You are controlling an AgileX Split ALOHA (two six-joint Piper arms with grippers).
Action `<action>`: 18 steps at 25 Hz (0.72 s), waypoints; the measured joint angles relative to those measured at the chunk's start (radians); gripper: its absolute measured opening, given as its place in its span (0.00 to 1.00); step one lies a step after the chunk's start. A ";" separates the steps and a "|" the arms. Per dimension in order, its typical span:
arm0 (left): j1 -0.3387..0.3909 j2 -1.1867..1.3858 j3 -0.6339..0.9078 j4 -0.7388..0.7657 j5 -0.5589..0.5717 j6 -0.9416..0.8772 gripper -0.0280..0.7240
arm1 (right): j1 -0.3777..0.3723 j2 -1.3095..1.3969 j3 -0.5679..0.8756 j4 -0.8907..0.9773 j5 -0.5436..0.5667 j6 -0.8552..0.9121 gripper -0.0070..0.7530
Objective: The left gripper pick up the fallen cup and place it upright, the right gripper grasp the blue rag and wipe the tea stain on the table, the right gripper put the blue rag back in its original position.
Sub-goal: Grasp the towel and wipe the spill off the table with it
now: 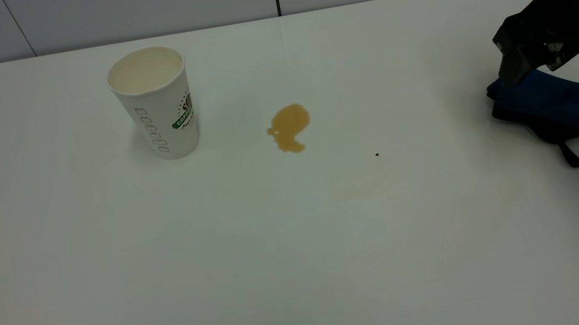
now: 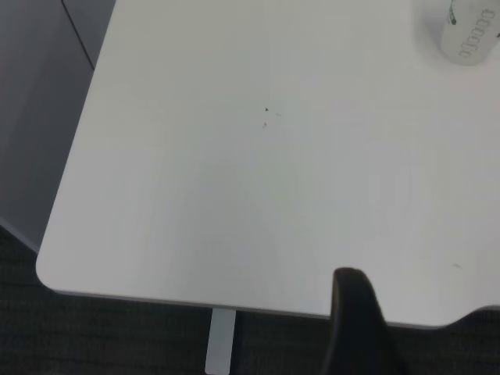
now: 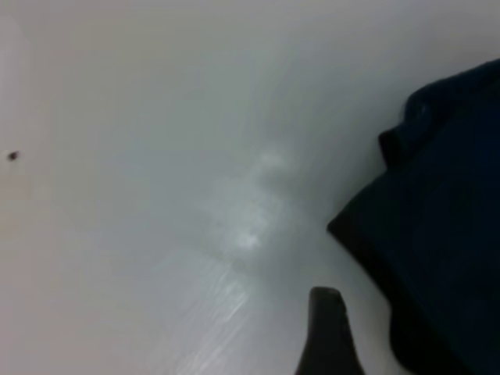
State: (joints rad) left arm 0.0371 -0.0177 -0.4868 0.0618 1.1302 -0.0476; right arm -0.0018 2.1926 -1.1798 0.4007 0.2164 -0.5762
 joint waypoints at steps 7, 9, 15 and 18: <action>0.000 0.000 0.000 0.000 0.000 0.000 0.66 | -0.063 0.207 -0.222 -0.053 0.016 -0.001 0.78; 0.000 0.000 0.000 0.000 0.000 0.000 0.66 | -0.065 0.242 -0.263 -0.058 0.044 -0.001 0.78; 0.000 0.000 0.000 0.000 0.000 0.000 0.66 | -0.065 0.295 -0.305 -0.115 0.057 0.006 0.77; 0.000 0.000 0.000 0.000 0.000 0.001 0.66 | -0.065 0.298 -0.306 -0.129 0.059 0.015 0.64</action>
State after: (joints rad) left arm 0.0371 -0.0177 -0.4868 0.0618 1.1302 -0.0467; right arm -0.0672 2.4903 -1.4861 0.2716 0.2756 -0.5612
